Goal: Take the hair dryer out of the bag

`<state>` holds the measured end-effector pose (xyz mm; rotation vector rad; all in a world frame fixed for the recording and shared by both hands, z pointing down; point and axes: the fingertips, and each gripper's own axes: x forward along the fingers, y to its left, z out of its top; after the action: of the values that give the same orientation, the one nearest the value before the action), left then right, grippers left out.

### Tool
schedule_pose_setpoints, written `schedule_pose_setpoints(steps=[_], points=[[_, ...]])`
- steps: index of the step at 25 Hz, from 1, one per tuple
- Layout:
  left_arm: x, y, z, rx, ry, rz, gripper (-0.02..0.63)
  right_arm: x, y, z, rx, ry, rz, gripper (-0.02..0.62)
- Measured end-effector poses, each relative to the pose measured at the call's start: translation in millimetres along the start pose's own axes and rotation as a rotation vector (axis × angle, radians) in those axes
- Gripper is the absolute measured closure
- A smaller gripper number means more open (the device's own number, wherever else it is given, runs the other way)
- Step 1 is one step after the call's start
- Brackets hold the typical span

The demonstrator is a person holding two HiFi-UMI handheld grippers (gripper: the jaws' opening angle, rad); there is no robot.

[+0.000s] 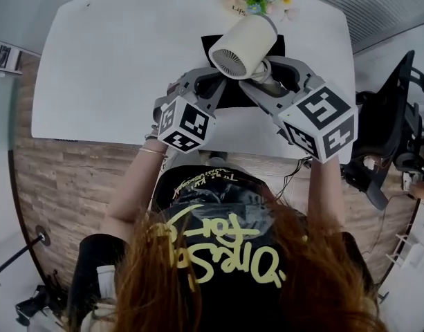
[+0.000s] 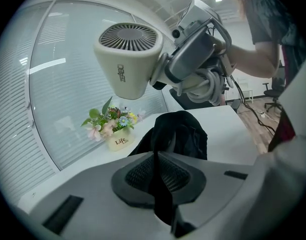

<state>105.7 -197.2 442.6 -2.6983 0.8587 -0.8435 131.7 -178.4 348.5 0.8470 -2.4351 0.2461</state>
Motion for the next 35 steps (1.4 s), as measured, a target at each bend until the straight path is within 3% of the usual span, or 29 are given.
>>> schedule_pose_setpoints(steps=[15, 35], points=[[1.4, -13.4, -11.6, 0.014, 0.029, -0.041, 0.586, 50.0, -20.6, 4.7, -0.001, 0.061, 0.027, 0.388], [-1.0, -28.4, -26.3, 0.021, 0.069, -0.103, 0.586, 93.7, -35.5, -39.2, 0.063, 0.164, -0.038, 0.388]])
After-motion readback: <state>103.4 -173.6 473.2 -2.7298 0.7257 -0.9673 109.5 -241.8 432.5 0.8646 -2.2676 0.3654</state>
